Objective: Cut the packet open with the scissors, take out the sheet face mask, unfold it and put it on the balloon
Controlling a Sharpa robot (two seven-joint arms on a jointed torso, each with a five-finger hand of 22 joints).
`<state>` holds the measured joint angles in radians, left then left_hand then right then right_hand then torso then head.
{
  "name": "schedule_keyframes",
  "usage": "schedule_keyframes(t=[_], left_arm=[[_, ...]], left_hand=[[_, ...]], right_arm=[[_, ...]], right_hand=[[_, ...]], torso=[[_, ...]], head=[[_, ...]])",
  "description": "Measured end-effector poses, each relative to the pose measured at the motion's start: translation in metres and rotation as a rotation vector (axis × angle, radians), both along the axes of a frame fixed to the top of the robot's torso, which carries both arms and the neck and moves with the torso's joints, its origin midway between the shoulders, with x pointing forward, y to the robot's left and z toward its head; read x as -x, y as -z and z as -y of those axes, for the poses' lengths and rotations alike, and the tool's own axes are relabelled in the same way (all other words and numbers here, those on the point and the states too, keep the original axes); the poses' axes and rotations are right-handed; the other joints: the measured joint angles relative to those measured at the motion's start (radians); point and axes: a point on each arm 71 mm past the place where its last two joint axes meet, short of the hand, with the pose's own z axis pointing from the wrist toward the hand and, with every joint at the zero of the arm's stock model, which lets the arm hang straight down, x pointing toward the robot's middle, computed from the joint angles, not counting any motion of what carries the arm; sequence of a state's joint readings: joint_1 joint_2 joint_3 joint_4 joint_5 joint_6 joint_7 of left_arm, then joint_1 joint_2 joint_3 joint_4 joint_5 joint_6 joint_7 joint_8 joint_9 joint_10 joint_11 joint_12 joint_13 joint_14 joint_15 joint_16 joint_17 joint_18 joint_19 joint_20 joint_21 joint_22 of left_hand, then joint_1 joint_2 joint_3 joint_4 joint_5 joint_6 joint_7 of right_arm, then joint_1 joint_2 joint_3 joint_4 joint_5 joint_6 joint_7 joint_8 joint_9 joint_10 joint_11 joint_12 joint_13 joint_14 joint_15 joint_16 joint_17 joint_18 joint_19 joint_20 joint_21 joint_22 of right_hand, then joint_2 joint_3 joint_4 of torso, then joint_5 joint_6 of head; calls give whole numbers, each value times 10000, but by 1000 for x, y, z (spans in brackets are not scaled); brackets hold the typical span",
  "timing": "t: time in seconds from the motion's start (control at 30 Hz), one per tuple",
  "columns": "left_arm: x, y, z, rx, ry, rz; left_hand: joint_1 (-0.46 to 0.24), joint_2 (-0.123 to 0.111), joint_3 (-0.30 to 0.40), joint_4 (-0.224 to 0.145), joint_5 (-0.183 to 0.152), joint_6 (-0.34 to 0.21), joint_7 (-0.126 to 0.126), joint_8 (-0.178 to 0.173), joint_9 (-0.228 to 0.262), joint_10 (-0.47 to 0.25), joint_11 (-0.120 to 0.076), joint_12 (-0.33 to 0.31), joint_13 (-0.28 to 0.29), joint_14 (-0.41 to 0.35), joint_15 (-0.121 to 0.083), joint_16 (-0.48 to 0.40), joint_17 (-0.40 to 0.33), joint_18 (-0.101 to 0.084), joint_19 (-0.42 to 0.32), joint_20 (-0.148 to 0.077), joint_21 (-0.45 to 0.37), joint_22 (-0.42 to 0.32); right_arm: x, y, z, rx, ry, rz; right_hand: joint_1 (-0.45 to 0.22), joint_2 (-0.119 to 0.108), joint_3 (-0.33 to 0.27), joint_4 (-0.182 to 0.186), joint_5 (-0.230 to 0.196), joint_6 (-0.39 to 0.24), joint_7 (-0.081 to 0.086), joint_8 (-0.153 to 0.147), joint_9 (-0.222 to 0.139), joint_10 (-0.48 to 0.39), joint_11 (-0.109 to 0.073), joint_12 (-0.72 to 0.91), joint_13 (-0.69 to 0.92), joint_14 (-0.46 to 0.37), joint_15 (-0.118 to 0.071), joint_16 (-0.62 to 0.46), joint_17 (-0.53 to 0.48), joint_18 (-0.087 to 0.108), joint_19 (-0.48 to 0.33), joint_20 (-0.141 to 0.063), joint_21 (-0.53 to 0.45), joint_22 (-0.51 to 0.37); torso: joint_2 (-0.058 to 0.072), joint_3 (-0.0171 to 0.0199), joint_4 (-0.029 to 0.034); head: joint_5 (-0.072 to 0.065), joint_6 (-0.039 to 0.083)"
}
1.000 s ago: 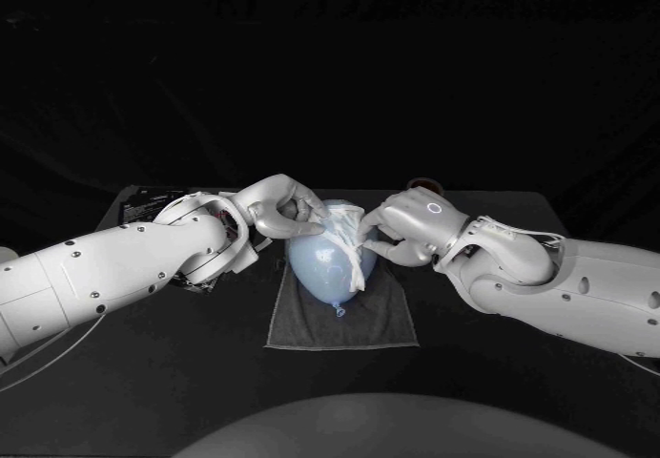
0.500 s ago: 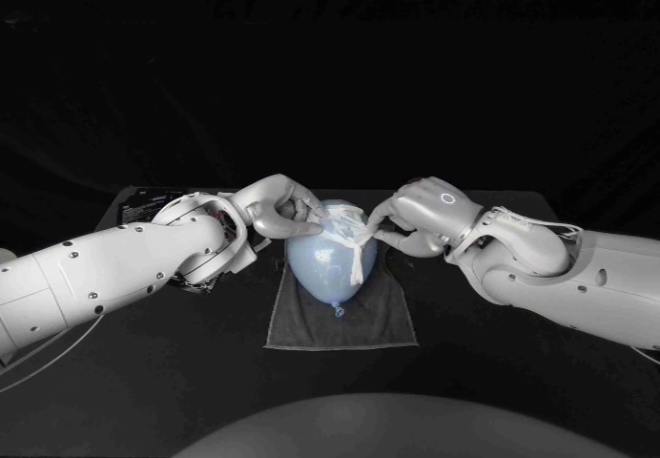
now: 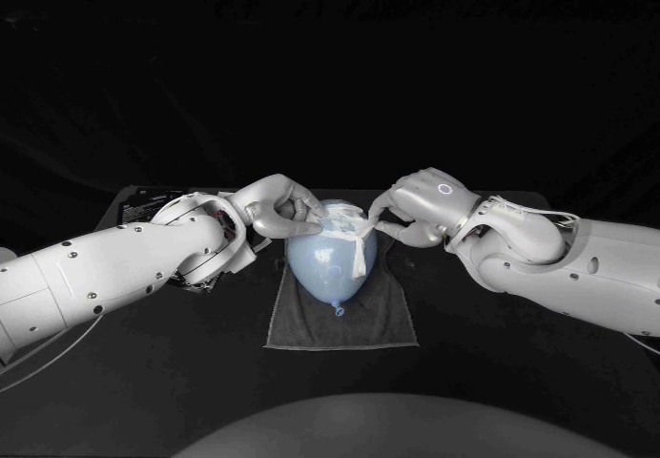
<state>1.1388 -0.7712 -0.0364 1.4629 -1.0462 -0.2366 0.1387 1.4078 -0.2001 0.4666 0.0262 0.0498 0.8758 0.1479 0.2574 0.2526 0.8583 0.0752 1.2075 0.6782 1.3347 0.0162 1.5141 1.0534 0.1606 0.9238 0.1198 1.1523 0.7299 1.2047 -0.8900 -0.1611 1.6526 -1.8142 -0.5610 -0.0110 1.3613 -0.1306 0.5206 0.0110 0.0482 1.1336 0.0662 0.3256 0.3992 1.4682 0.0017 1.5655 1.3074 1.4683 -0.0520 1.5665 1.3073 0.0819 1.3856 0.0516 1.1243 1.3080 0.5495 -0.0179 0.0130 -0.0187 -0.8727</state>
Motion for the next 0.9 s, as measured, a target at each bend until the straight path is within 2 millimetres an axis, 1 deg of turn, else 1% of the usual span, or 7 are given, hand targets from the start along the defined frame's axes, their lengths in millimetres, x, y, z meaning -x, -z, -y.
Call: schedule_keyframes(t=[0.13,0.27,0.37,0.63,0.7,0.83,0.9], left_arm=[[0,0,0,1,1,0],[0,0,0,-4,-7,-2],[0,0,-1,-9,-16,-3],[0,0,-1,-14,-21,-5],[0,0,-1,-13,-20,-5],[0,0,-1,-11,-14,-5],[0,0,0,-9,-10,-5]], left_hand=[[0,0,0,0,0,0,0,0,0,0,0,0,-1,0,0,0,-1,-1,0,0,0,-1],[0,0,0,0,0,0,-1,0,0,0,0,0,-2,0,0,0,-3,-1,0,0,0,-3],[0,0,0,0,0,0,-1,0,0,0,0,-1,-3,0,0,-1,-2,-1,0,0,0,-3],[0,0,0,0,0,0,-1,0,-1,-1,0,-1,-7,0,0,-2,5,0,0,0,-1,12],[0,0,0,0,0,0,-1,0,0,-1,1,-1,-8,0,0,-3,5,0,0,0,-1,12],[0,0,0,0,0,0,-2,0,0,-1,1,-1,-9,0,0,-4,5,0,0,0,-1,12],[0,0,0,0,0,0,-2,0,0,-1,1,-1,-10,0,0,-12,5,0,0,0,-1,12]], right_arm=[[0,1,1,191,-21,-97],[3,1,3,315,-18,-226],[7,1,5,337,-22,-335],[17,-3,13,-226,219,-921],[18,-4,14,-558,353,-1172],[21,-6,14,-1254,563,-1677],[22,-7,12,-1551,631,-1907]], right_hand=[[-31,-31,0,5,2,-442,130,-97,47,-2,2,-1,4,0,1,-4,1,2,-232,41,-462,-1],[-251,-295,-191,62,3,-1129,283,-576,-147,-33,148,-17,5,-1,1,-22,2,2,-386,97,-774,-5],[-207,-442,-255,85,3,-1519,305,-864,-254,-17,164,-1,7,-1,2,8,4,1,-431,114,-885,-8],[-282,-550,-447,223,3,-1784,391,-1170,-372,-21,171,-1,7,-38,39,8,8,2,-431,114,-859,-5],[-282,-550,-488,264,3,-1786,392,-1170,-383,-41,211,-1,6,-2,76,8,8,2,-353,186,-598,-4],[-198,-466,-386,301,373,-1540,479,-1170,-405,-32,294,-2,4,-21,165,7,8,2,-7,243,-26,-2],[-69,-337,-181,232,854,-1436,519,-1232,-426,-18,307,-2,2,-21,166,3,8,2,109,266,222,-1]], torso=[[-6,-6,-5],[-8,-3,-9],[-9,0,-10],[-6,6,-16],[-6,9,-16],[-3,11,-12],[2,15,-11]], head=[[1,0],[-5,0],[-6,0],[-35,0],[-38,0],[-37,0],[-32,0]])
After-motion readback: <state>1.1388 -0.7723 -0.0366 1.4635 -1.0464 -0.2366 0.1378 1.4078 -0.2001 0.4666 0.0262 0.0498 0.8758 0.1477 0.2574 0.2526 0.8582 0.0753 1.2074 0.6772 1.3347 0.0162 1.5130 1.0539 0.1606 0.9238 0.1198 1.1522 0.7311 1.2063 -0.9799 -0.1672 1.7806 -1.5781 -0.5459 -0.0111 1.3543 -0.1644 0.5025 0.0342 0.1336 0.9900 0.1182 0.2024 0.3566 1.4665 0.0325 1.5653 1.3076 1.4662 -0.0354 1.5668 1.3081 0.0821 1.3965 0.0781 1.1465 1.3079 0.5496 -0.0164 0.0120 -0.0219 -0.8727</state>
